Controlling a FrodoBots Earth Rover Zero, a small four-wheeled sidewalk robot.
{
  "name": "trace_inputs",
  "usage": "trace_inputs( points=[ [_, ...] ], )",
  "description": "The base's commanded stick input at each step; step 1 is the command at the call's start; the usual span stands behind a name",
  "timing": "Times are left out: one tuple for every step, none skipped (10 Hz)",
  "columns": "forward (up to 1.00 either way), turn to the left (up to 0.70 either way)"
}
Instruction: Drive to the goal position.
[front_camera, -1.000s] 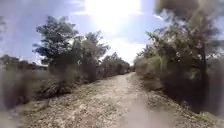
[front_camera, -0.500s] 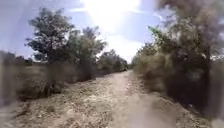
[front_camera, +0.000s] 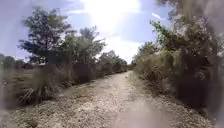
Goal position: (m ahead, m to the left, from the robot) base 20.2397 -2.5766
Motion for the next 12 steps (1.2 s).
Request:
trace_inputs(
  points=[
    [0.70,0.00],
    [0.70,0.00],
    [0.70,0.00],
    [0.70,0.00],
    [0.70,0.00],
    [0.70,0.00],
    [0.70,0.00],
    [0.70,0.00],
    [0.70,0.00],
    [0.70,0.00],
    [0.70,0.00],
    [0.70,0.00]
  ],
)
